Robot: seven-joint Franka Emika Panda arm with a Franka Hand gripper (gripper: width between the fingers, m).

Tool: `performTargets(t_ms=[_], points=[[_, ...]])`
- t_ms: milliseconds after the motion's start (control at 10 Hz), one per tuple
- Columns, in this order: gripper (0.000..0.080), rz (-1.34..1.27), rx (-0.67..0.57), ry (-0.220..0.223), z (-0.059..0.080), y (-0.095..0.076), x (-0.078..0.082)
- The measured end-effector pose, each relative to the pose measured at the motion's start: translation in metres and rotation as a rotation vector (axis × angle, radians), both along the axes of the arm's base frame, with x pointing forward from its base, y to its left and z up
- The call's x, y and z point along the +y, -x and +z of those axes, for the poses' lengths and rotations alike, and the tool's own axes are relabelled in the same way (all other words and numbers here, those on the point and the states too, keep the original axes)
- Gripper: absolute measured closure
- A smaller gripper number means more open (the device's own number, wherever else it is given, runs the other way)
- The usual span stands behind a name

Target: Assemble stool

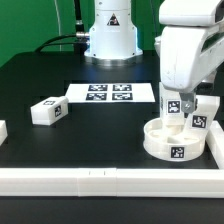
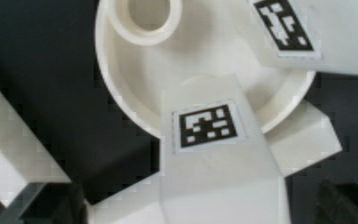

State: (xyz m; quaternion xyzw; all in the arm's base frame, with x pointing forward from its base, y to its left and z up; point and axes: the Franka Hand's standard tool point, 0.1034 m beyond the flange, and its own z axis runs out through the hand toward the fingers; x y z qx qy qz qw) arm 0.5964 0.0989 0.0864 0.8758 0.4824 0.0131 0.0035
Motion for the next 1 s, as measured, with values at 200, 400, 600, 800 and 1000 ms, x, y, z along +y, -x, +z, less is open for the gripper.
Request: performTargets(t_ms=[200,400,600,800,1000], points=[[0.015,-0.01,0.008,0.002,-0.005,0.002,-0.001],[0.041,-0.012,0.02,0.006,-0.013,0.005,-0.001],[0.0452,-0.022,0.02,0.006,-0.013,0.004,-0.001],[0.0452,-0.098,0.02,0.004,-0.013,0.004,-0.002],[0.0452,-0.25,0.021,0.0,-0.013,0.004,-0.002]])
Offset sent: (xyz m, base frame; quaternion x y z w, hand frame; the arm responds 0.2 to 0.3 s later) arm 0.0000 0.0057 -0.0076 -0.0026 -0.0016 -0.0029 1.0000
